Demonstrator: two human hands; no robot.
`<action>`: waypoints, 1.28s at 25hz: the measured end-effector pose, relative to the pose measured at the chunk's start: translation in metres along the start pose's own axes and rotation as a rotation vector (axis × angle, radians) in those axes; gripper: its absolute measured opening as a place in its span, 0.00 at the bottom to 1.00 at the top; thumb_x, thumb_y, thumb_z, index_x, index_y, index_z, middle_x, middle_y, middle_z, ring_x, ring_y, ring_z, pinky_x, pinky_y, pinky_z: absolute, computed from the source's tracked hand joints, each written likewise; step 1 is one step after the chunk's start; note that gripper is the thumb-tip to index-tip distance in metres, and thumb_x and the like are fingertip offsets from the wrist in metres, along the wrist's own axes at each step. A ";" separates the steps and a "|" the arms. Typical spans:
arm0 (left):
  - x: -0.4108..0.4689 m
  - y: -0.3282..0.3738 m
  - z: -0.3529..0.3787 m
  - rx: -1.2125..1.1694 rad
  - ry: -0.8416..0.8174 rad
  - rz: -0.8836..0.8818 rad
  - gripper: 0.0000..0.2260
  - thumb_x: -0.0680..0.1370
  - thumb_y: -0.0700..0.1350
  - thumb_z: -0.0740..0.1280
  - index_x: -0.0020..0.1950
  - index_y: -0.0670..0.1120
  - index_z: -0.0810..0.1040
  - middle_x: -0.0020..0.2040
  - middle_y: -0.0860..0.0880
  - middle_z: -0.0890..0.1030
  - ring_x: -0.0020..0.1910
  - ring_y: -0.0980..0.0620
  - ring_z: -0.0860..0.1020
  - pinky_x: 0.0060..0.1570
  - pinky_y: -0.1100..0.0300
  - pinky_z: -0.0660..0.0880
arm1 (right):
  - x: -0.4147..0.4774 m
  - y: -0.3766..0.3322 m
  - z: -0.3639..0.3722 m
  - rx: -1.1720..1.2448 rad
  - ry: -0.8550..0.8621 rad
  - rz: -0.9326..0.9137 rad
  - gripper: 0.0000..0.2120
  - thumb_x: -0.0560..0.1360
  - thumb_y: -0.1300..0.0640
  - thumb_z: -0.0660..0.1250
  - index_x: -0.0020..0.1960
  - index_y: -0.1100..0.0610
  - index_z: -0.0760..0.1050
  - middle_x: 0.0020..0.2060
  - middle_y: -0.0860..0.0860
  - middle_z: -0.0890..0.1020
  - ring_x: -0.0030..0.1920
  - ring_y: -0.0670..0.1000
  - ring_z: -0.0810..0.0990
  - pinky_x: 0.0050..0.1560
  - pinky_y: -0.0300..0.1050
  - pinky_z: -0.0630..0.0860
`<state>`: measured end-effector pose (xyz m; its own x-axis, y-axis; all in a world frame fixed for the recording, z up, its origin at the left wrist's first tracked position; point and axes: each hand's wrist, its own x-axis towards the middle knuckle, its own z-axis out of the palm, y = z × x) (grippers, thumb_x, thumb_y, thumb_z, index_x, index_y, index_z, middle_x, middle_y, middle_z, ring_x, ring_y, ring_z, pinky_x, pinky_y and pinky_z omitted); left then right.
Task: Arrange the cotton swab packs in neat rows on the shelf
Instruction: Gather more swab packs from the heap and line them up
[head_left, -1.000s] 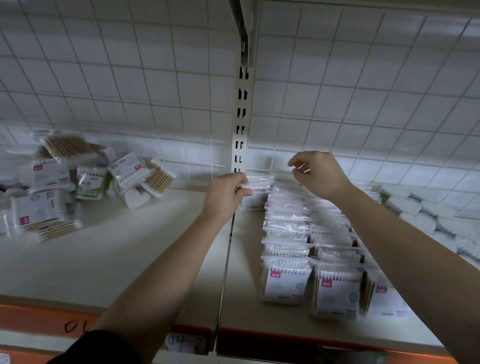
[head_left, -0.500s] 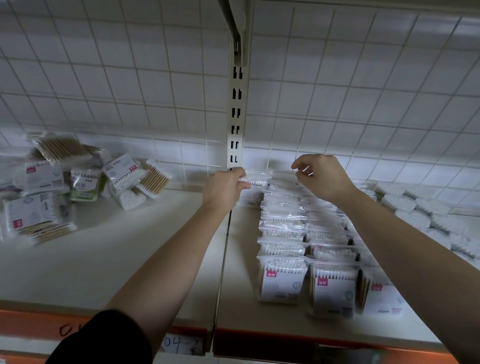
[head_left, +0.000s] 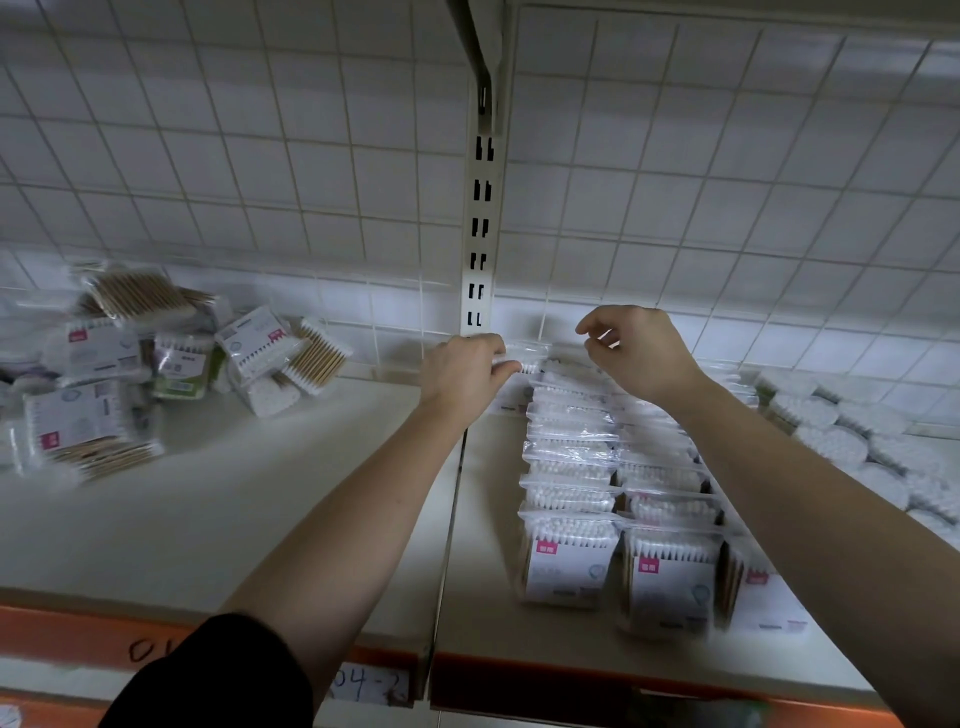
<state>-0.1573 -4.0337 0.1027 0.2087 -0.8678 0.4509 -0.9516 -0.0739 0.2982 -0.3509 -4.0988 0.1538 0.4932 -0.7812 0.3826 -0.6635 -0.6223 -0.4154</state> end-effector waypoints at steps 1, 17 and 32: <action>-0.002 0.000 0.000 -0.014 0.004 0.005 0.16 0.78 0.58 0.63 0.59 0.49 0.78 0.48 0.48 0.84 0.50 0.46 0.79 0.41 0.59 0.70 | 0.000 -0.002 0.001 0.011 0.012 0.000 0.09 0.74 0.62 0.65 0.51 0.54 0.80 0.44 0.49 0.81 0.45 0.50 0.80 0.50 0.44 0.75; -0.078 -0.156 -0.090 0.043 0.339 0.019 0.09 0.77 0.50 0.63 0.50 0.48 0.80 0.45 0.49 0.82 0.40 0.47 0.80 0.35 0.58 0.76 | 0.036 -0.149 0.083 0.118 -0.099 -0.221 0.08 0.74 0.61 0.65 0.50 0.54 0.80 0.44 0.49 0.81 0.43 0.49 0.79 0.49 0.43 0.75; -0.141 -0.272 -0.146 0.078 0.412 -0.129 0.10 0.75 0.49 0.62 0.52 0.48 0.80 0.50 0.50 0.81 0.48 0.46 0.78 0.49 0.51 0.73 | 0.048 -0.261 0.209 0.125 -0.015 0.057 0.20 0.70 0.40 0.70 0.52 0.53 0.75 0.48 0.53 0.75 0.44 0.54 0.75 0.42 0.43 0.68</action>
<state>0.1050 -3.8194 0.0803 0.3846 -0.5821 0.7164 -0.9227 -0.2200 0.3167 -0.0369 -3.9842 0.1080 0.4656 -0.8156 0.3434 -0.6157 -0.5773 -0.5363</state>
